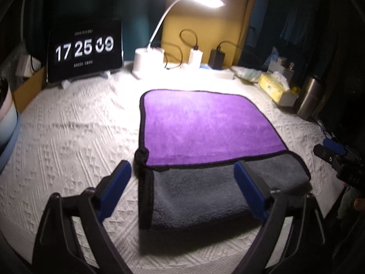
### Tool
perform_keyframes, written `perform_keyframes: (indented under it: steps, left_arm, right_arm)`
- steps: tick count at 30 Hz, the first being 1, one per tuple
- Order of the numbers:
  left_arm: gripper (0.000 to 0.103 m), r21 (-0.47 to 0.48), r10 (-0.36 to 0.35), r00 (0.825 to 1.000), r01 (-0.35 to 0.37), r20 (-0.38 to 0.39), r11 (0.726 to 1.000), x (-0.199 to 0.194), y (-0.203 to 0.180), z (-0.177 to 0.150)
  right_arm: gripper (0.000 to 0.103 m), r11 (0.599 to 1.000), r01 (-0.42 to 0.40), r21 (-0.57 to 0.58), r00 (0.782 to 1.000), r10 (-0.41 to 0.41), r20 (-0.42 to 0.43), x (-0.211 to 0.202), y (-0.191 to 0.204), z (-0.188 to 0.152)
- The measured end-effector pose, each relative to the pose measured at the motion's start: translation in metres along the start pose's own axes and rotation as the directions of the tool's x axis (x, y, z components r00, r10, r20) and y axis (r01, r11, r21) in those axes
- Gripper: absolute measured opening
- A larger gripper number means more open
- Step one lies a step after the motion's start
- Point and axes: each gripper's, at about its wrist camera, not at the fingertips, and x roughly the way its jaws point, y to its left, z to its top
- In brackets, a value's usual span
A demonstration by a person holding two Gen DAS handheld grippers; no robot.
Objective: Fold towel
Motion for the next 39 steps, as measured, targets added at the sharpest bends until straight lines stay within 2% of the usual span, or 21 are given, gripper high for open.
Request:
perform_keyframes:
  steps: [3,5,9,11,15,16,19,20,22,24,30,31,34,39]
  left_arm:
    - [0.088,-0.005,0.009,1.000,-0.009,-0.024,1.000,0.009,0.004,-0.002]
    - [0.080,-0.011,0.007,0.999,-0.007,-0.043,1.000,0.013,0.006,-0.002]
    - [0.073,-0.016,0.007,0.997,-0.008,-0.079,1.000,0.022,0.008,-0.005]
    - [0.065,-0.014,0.005,0.996,-0.006,-0.094,1.000,0.025,0.008,-0.006]
    - [0.057,-0.014,0.021,0.992,-0.023,-0.122,1.000,0.031,0.010,-0.008]
    - [0.054,-0.017,0.021,0.992,-0.024,-0.128,1.000,0.032,0.011,-0.009]
    - [0.048,-0.017,0.032,0.991,-0.035,-0.132,0.999,0.033,0.012,-0.009]
    - [0.046,-0.017,0.035,0.990,-0.038,-0.133,0.999,0.033,0.013,-0.010]
    - [0.045,-0.015,0.045,0.989,-0.047,-0.140,0.999,0.034,0.013,-0.011]
    - [0.040,-0.010,0.062,0.987,-0.064,-0.151,0.998,0.036,0.015,-0.013]
    - [0.022,0.001,0.082,0.987,-0.082,-0.141,0.997,0.033,0.017,-0.014]
    - [0.016,0.002,0.086,0.987,-0.086,-0.139,0.996,0.032,0.017,-0.014]
    - [0.010,0.006,0.094,0.988,-0.094,-0.124,0.996,0.028,0.018,-0.013]
    - [0.009,0.007,0.091,0.991,-0.091,-0.103,0.996,0.022,0.019,-0.012]
  right_arm:
    - [0.069,1.000,-0.005,-0.017,0.999,0.005,-0.038,0.013,-0.002,-0.003]
    - [0.067,1.000,-0.011,-0.022,0.998,0.010,-0.059,0.020,-0.003,-0.005]
    - [0.060,1.000,-0.016,-0.018,0.996,0.015,-0.092,0.032,-0.006,-0.009]
    - [0.058,1.000,-0.016,-0.015,0.994,0.015,-0.107,0.036,-0.008,-0.011]
    - [0.052,1.000,-0.029,-0.001,0.990,0.028,-0.136,0.045,-0.011,-0.014]
    - [0.047,0.999,-0.034,0.000,0.989,0.034,-0.141,0.047,-0.011,-0.014]
    - [0.042,0.999,-0.044,-0.002,0.986,0.043,-0.160,0.052,-0.011,-0.016]
    - [0.041,0.999,-0.048,-0.004,0.986,0.047,-0.162,0.052,-0.009,-0.017]
    - [0.030,0.999,-0.053,-0.004,0.985,0.052,-0.165,0.054,-0.009,-0.017]
    - [0.026,0.998,-0.056,-0.003,0.985,0.055,-0.165,0.055,-0.008,-0.018]
    - [0.015,0.998,-0.056,-0.010,0.985,0.053,-0.167,0.055,-0.006,-0.020]
    - [0.012,0.999,-0.051,-0.010,0.986,0.049,-0.162,0.054,-0.006,-0.019]
    - [0.010,0.999,-0.043,-0.015,0.988,0.040,-0.146,0.050,-0.006,-0.017]
    - [0.008,0.999,-0.036,-0.029,0.992,0.032,-0.119,0.042,-0.005,-0.012]
